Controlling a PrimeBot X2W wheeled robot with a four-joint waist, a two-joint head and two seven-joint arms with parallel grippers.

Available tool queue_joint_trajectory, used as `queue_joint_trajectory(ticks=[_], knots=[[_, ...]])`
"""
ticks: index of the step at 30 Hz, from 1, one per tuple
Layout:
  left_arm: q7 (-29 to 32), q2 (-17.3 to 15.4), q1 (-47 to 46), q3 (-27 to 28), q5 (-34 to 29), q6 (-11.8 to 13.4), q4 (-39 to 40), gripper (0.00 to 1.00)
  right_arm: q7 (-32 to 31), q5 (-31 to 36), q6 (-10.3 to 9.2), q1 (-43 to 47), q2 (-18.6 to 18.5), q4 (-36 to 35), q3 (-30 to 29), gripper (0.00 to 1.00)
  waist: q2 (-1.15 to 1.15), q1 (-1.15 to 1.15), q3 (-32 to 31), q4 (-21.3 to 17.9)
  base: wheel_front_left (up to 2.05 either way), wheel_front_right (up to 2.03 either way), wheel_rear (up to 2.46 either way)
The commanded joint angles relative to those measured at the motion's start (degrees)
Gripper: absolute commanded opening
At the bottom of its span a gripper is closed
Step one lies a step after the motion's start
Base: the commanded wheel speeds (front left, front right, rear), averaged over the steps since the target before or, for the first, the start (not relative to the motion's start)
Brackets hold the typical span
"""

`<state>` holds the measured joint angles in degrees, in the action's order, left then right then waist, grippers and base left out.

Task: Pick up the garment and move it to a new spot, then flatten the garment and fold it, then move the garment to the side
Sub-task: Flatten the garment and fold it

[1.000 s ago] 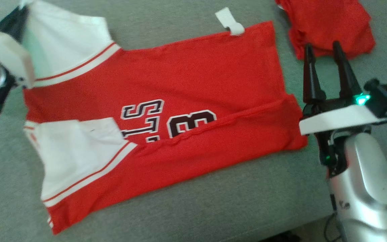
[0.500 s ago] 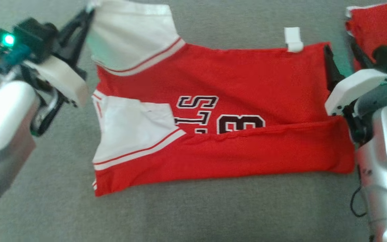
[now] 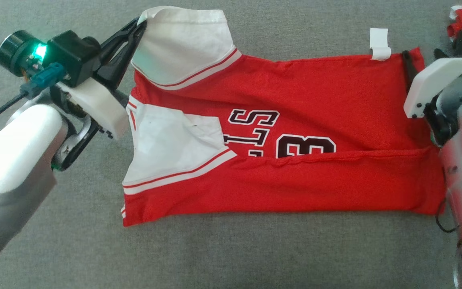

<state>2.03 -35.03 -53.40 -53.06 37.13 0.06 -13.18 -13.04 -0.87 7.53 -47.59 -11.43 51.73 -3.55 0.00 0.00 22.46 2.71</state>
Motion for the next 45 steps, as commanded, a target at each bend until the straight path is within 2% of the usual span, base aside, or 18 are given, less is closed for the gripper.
queue_joint_trajectory(ticks=[1, 2, 9, 15, 20, 26, 33, 39, 45], knots=[[0.27, -2.93, -1.75, 2.55, -0.35, 0.62, 1.37, 0.0, 0.56, 0.04, -0.04, -1.65, -0.06, 0.01, 1.92, 0.43, 0.0, 0.0, 0.14, 0.08, 0.0, 0.0, 0.0], [0.34, -2.97, -1.72, 2.55, -0.26, 0.68, 1.34, 0.0, 0.95, -0.12, -0.04, -2.12, -0.15, 0.86, 2.63, 0.0, 0.0, 0.0, 0.18, 0.08, 0.0, 0.0, 0.0], [0.6, -3.47, -1.83, 2.84, 0.16, 1.22, -0.52, 0.0, 3.8, -2.9, -0.04, -5.38, -0.63, 4.73, 8.27, 0.0, 0.0, 0.0, -0.2, -0.68, 0.0, 0.0, 0.0], [0.41, -3.96, -3.76, 3.85, 0.3, 1.29, -3.8, 0.0, 6.49, -7.05, -0.04, -8.83, -1.1, 4.05, 12.33, 0.0, 0.0, 0.0, 0.0, -1.9, 0.0, 0.0, 0.0], [0.22, -3.87, -8.76, 4.56, -0.71, -0.02, -9.52, 0.0, 7.74, -12.09, -0.04, -13.51, -1.79, 2.27, 14.89, 0.0, 0.0, 0.0, 1.26, -3.21, 0.0, 0.0, 0.0], [-3.8, -1.94, -17.07, 3.81, -4.96, -2.44, -18.02, 0.0, 8.37, -16.45, -0.04, -18.51, -1.38, 1.04, 17.43, 0.0, 0.0, 0.0, 2.91, -5.06, 0.0, 0.0, 0.0], [-13.19, 1.93, -24.62, 3.19, -9.96, -1.89, -28.77, 0.0, 12.19, -18.86, -0.04, -22.22, -1.0, 2.14, 19.06, 0.0, 0.0, 0.0, 3.74, -6.17, 0.0, 0.0, 0.0], [-15.29, 5.14, -24.21, 2.18, -9.49, -3.92, -34.63, 0.0, 14.71, -21.32, -0.04, -21.1, -1.19, 4.35, 21.2, 0.0, 0.0, 0.0, 2.5, -5.39, 0.0, 0.0, 0.0], [-15.81, 5.85, -19.19, 1.85, -6.19, -6.03, -35.87, 0.0, 14.25, -26.11, -0.04, -16.93, -3.02, 4.57, 25.67, 0.0, 0.0, 0.0, 0.0, -3.85, 0.0, 0.0, 0.0]])
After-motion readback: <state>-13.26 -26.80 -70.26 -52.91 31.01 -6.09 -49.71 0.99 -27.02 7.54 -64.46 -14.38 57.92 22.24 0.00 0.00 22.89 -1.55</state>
